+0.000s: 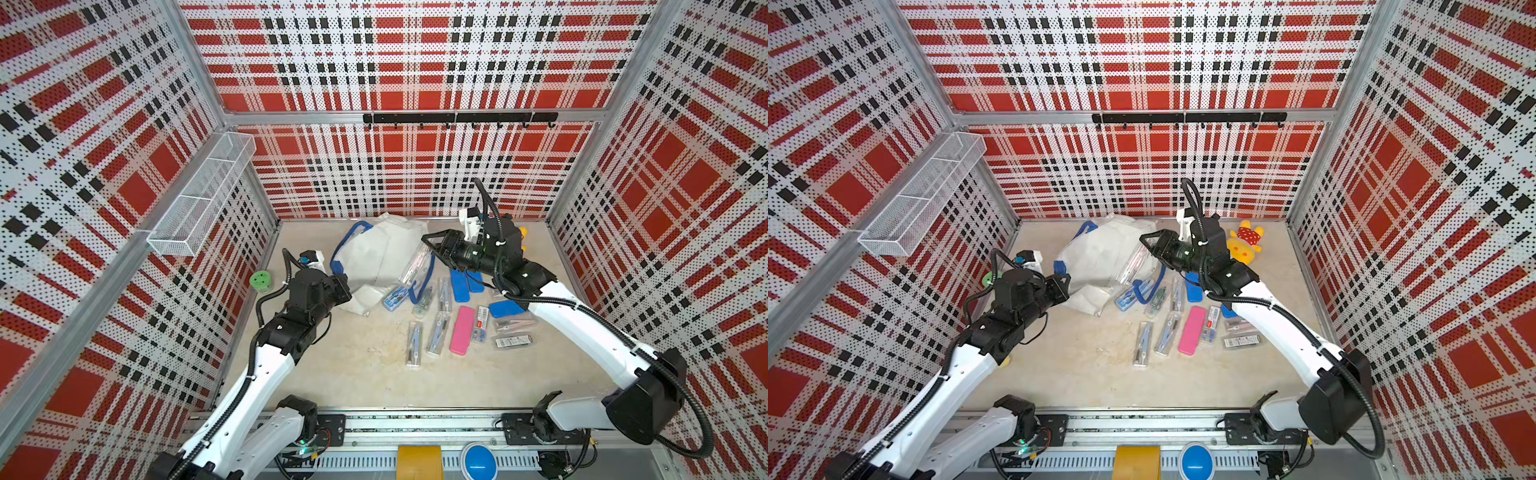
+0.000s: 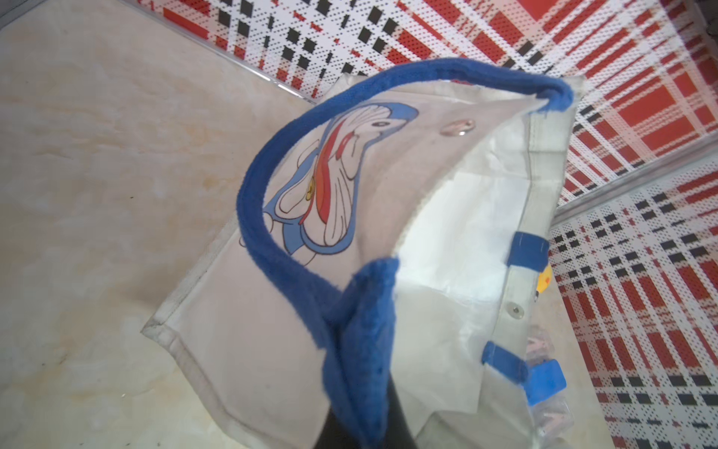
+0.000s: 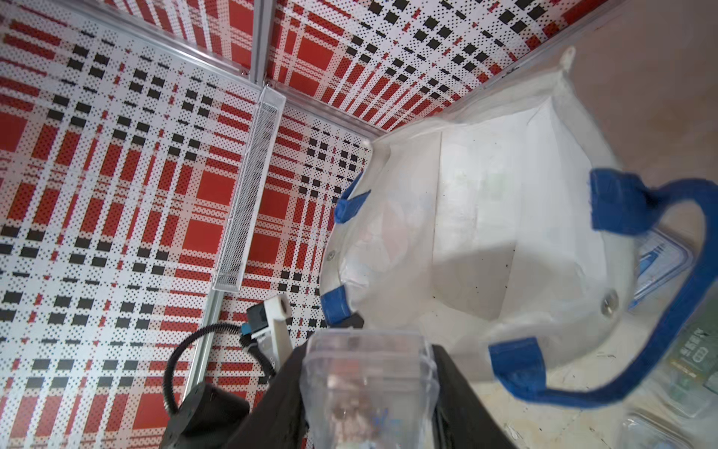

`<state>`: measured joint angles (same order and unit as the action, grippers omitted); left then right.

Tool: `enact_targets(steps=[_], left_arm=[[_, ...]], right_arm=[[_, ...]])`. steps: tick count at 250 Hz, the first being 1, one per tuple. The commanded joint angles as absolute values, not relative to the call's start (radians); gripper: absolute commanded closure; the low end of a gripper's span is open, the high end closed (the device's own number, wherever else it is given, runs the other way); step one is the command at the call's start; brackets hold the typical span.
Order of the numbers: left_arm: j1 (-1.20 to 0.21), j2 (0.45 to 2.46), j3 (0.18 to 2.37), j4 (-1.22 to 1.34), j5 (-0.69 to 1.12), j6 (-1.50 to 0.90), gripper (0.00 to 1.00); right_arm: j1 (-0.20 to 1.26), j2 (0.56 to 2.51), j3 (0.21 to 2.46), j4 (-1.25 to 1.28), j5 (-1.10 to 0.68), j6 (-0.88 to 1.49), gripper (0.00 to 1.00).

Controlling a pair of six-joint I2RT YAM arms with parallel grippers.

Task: Take out the compass set from the canvas bag
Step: Place the compass set at the center of the board.

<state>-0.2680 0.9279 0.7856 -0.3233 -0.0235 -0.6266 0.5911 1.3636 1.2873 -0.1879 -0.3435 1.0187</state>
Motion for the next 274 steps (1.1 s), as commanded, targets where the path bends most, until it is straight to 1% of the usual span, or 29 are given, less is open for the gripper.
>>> enact_targets(steps=[1,22,45,81,107,153,192,208,224,252,274], left_arm=[[-0.197,0.966,0.833,-0.344,0.009,-0.658,1.0],[-0.146,0.999,0.831,-0.339,0.058,-0.695,1.0],[-0.107,1.029,0.813,-0.296,0.12,-0.73,1.0],[-0.094,1.057,0.814,-0.285,0.144,-0.732,1.0],[-0.091,1.06,0.813,-0.286,0.146,-0.721,1.0],[-0.073,1.048,0.794,-0.289,0.172,-0.721,1.0],[-0.071,1.027,0.78,-0.295,0.193,-0.718,1.0],[-0.07,1.018,0.775,-0.295,0.205,-0.716,1.0],[-0.072,1.014,0.772,-0.295,0.227,-0.713,1.0],[-0.072,1.011,0.775,-0.298,0.263,-0.7,1.0],[-0.073,1.009,0.79,-0.31,0.282,-0.684,1.0]], right_arm=[[0.611,1.35,1.3,-0.352,-0.383,0.935,0.62],[0.641,1.373,1.284,-0.423,-0.395,0.912,0.63],[0.701,1.424,1.239,-0.415,-0.403,0.928,0.63],[0.805,1.536,1.196,-0.398,-0.379,0.969,0.64],[0.86,1.634,1.214,-0.427,-0.372,0.986,0.63],[0.891,1.786,1.237,-0.443,-0.373,1.016,0.62],[0.891,1.852,1.232,-0.422,-0.36,1.051,0.6],[0.89,1.864,1.248,-0.439,-0.349,1.049,0.57],[0.89,1.868,1.254,-0.452,-0.338,1.051,0.53],[0.888,1.861,1.253,-0.462,-0.325,1.06,0.39],[0.888,1.842,1.253,-0.469,-0.318,1.053,0.32]])
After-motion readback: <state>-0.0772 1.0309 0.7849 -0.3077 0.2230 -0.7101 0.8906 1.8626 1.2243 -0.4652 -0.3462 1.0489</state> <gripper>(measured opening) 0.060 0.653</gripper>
